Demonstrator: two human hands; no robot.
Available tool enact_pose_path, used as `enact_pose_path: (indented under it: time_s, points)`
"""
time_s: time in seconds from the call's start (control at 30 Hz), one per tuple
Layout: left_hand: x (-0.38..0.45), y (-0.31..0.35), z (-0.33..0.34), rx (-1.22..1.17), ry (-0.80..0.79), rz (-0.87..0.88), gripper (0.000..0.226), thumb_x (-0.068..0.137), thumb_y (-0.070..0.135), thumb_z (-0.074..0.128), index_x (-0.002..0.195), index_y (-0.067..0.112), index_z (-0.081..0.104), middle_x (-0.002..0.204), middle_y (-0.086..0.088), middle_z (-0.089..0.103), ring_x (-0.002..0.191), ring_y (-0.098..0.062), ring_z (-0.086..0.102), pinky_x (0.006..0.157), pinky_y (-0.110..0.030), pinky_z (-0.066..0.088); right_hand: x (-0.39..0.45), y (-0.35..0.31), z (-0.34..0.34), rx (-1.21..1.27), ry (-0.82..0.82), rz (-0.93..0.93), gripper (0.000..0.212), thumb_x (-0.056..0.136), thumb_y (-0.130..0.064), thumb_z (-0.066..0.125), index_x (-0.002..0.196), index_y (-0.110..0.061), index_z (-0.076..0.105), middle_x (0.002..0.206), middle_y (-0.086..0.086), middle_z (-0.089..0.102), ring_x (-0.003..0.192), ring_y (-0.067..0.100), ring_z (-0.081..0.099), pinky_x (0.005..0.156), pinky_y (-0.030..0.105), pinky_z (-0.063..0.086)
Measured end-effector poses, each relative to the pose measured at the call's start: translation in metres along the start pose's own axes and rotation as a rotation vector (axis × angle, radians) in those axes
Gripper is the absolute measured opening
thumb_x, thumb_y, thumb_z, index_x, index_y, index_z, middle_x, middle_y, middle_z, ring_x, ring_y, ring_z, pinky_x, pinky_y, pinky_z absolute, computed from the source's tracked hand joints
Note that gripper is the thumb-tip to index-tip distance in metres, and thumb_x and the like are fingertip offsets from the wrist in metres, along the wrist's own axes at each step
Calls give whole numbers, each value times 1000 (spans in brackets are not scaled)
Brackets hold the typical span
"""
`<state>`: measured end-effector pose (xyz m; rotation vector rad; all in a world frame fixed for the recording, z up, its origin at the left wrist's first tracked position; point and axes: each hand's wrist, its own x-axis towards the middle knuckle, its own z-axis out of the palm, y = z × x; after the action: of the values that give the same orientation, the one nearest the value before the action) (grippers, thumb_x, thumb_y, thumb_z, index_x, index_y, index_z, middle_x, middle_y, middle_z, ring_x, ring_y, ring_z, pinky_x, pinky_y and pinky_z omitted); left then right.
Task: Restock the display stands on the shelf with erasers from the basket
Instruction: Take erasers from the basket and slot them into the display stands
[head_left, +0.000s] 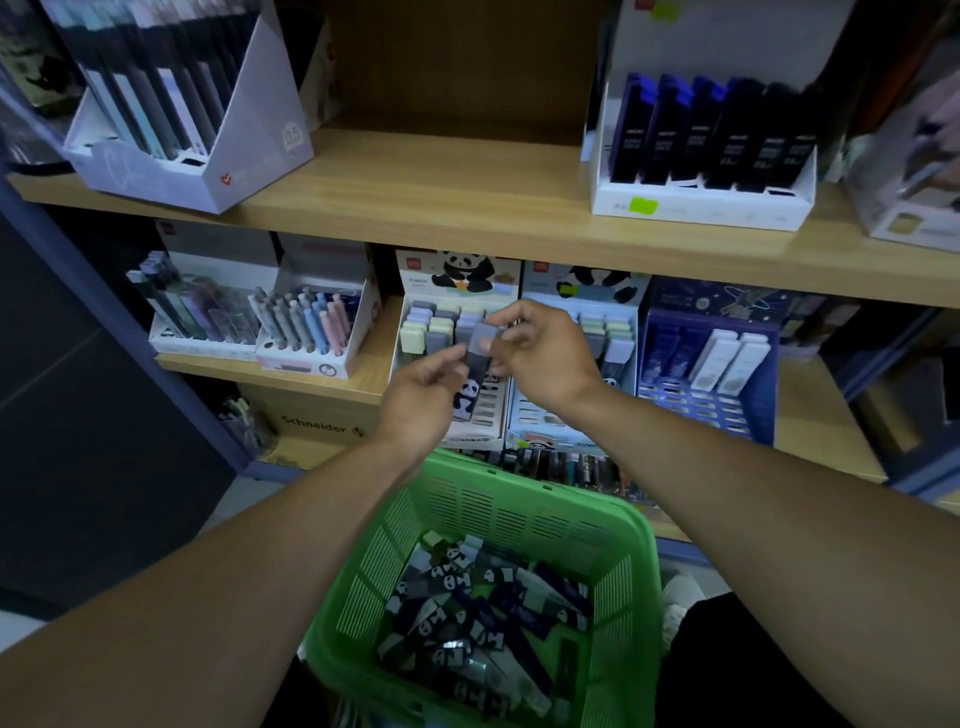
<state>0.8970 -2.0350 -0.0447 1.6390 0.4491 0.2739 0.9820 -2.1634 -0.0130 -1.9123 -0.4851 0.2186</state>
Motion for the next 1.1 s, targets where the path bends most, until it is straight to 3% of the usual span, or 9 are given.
enact_pose_path:
  time_s: [0.07, 0.17, 0.23, 0.4, 0.53, 0.73, 0.93, 1.1]
  points:
    - [2, 8, 2, 72, 49, 166, 34, 100, 4, 54, 128, 18, 66, 114, 12, 69, 78, 8, 64, 72, -10, 54, 0, 1, -1, -76, 45, -125, 11, 91, -12, 73, 99, -17, 66, 87, -5, 65, 81, 14, 68, 75, 23, 57]
    - [8, 12, 3, 142, 95, 297, 34, 99, -1, 55, 130, 8, 65, 118, 9, 66, 101, 5, 63, 94, -8, 48, 1, 2, 0, -145, 90, -229, 11, 91, -11, 72, 99, -17, 67, 91, -7, 65, 82, 12, 67, 73, 23, 53]
    - [11, 10, 2, 196, 92, 321, 34, 99, 2, 56, 130, 11, 65, 118, 10, 66, 101, 8, 63, 92, -6, 46, 3, 5, 1, -140, 105, -247, 12, 91, -11, 72, 98, -18, 66, 91, -6, 65, 82, 15, 68, 72, 27, 54]
    - [17, 5, -8, 260, 136, 366, 35, 95, 0, 57, 124, 17, 70, 115, 7, 72, 104, -1, 67, 96, -26, 54, 5, 13, 8, -181, 50, -276, 13, 90, -7, 72, 93, -17, 65, 81, -15, 64, 79, 5, 67, 73, 21, 55]
    - [14, 3, -13, 424, 88, 473, 39, 95, -1, 54, 124, 20, 70, 114, 10, 67, 101, -6, 65, 94, -28, 54, 10, 15, 13, -192, 25, -278, 19, 90, -4, 70, 90, -20, 61, 78, -14, 65, 76, 7, 68, 70, 24, 56]
    - [14, -2, -23, 540, 27, 445, 54, 92, -10, 44, 133, 20, 63, 122, 8, 59, 113, -13, 62, 102, -31, 50, 8, 15, 17, -211, -2, -306, 23, 90, -2, 70, 90, -22, 59, 76, -19, 62, 73, 8, 67, 67, 18, 54]
    - [12, -1, -25, 667, -20, 439, 64, 91, -10, 47, 146, 23, 50, 124, 6, 55, 103, -14, 58, 93, -28, 48, 11, 15, 19, -232, 20, -305, 25, 90, -3, 70, 88, -24, 58, 75, -19, 62, 71, -1, 66, 64, 14, 52]
    - [11, 0, -27, 674, -39, 430, 67, 91, -7, 49, 149, 25, 45, 135, 5, 57, 103, -12, 60, 94, -33, 52, 14, 17, 20, -212, 19, -279, 22, 91, -4, 69, 87, -23, 59, 80, -9, 68, 77, 7, 71, 73, 34, 59]
